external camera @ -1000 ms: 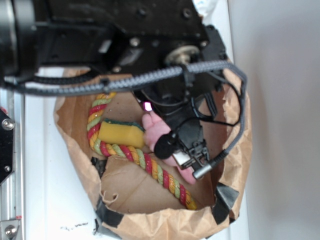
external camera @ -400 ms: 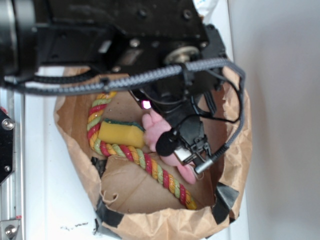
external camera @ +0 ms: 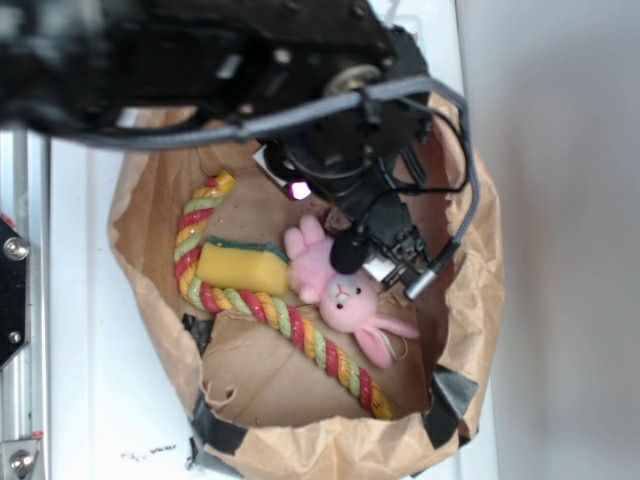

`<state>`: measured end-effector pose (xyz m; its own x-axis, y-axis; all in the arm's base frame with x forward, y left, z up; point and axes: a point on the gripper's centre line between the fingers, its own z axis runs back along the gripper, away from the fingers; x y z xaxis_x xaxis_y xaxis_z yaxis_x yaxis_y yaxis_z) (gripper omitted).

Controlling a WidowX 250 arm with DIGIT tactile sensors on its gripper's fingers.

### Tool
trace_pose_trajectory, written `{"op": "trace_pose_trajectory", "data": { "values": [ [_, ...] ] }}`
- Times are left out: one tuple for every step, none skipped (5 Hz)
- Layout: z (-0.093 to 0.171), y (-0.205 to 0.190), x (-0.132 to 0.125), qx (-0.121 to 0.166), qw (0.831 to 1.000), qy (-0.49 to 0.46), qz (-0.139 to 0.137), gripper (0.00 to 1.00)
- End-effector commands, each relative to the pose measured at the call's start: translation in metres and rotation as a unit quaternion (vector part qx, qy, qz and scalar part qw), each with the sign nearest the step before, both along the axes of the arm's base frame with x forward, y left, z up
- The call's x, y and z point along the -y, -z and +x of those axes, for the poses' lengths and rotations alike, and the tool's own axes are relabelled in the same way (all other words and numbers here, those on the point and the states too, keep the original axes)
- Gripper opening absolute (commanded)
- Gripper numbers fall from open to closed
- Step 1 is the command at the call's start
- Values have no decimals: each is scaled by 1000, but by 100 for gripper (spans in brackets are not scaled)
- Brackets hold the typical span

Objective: Grab the rock.

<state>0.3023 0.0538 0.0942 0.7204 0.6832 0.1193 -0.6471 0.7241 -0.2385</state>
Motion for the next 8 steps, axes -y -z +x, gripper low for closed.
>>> {"op": "trace_pose_trajectory", "data": {
  "values": [
    [35,-13,-45,24,996,-81,13,100],
    [36,-10,-55,18,995,-97,11,100],
    [35,-4,-43,16,996,-92,8,100],
    [34,9,-30,12,996,-84,16,100],
    [19,25,-27,-3,998,-57,36,100],
    [6,30,-26,-4,998,-42,41,100],
    [2,36,-24,-7,998,-34,46,100],
    [-3,41,-22,-12,998,-26,47,100]
  ]
}}
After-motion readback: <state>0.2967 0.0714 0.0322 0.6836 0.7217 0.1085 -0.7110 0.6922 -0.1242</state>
